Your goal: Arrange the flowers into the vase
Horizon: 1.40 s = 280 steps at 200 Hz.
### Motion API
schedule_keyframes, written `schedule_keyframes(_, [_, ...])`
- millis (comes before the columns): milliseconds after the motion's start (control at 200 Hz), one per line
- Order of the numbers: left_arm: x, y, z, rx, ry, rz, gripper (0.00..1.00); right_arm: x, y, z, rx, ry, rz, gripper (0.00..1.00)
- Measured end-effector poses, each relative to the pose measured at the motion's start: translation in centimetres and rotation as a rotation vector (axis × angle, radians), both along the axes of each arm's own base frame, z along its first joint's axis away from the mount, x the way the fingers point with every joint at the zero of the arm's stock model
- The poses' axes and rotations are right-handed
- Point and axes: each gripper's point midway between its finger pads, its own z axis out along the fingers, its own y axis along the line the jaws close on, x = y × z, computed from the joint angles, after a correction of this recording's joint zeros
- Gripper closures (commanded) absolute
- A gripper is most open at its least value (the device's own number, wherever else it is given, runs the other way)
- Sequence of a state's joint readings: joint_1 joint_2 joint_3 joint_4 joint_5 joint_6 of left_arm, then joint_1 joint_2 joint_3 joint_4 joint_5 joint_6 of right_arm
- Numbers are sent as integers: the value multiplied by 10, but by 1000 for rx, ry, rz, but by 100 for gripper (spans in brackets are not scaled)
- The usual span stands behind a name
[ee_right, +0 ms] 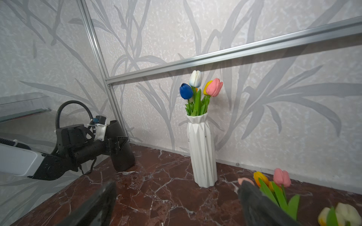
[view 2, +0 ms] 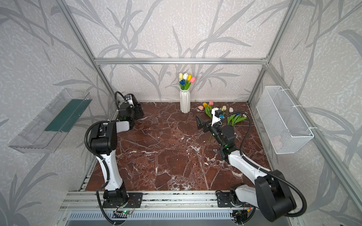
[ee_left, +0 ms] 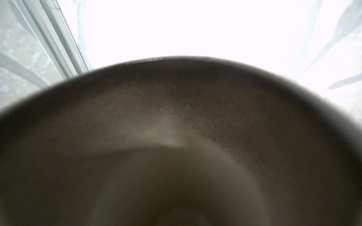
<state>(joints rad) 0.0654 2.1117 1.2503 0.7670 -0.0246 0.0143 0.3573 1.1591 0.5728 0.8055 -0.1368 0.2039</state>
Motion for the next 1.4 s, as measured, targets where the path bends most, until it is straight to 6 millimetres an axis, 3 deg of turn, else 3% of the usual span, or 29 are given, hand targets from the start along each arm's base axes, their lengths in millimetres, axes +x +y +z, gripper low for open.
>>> schedule_keyframes(110, [-17, -28, -1, -6, 11, -47, 97, -15, -15, 2, -22, 24, -56, 3])
schedule_keyframes(220, [-44, -73, -2, -11, 22, -138, 100, -21, -26, -12, -38, 67, -101, 3])
schedule_keyframes(315, [-73, -121, -2, -20, 30, -256, 100, -15, -30, -31, -64, 134, -131, 15])
schedule_keyframes(460, [-128, -207, -3, -31, 46, -480, 100, 12, -36, -60, -127, 294, -183, 32])
schedule_keyframes(550, [-168, -259, -3, -55, 46, -633, 100, 32, -48, -61, -138, 359, -225, 33])
schedule_keyframes(670, [-216, -323, -2, -97, 47, -848, 100, 64, -83, -61, -131, 452, -313, 35])
schedule_keyframes(765, [-245, -358, -1, -100, 48, -972, 100, 89, -112, -72, -141, 544, -388, 42])
schedule_keyframes(885, [-268, -381, -2, -87, 54, -1076, 100, 112, -133, -99, -180, 691, -430, 51])
schedule_keyframes(1100, [-276, -389, -4, -60, 67, -1143, 97, 133, -129, -177, -288, 953, -356, 52])
schedule_keyframes(1130, [-276, -390, -4, -58, 68, -1147, 91, 134, -129, -188, -294, 984, -350, 52])
schedule_keyframes(1215, [-277, -390, -4, -50, 67, -1155, 63, 139, -132, -213, -303, 1063, -347, 53])
schedule_keyframes(1380, [-278, -389, -4, -44, 73, -1154, 33, 159, -149, -239, -285, 1167, -367, 60])
schedule_keyframes(1400, [-278, -388, -3, -44, 76, -1151, 25, 162, -151, -241, -284, 1174, -369, 60])
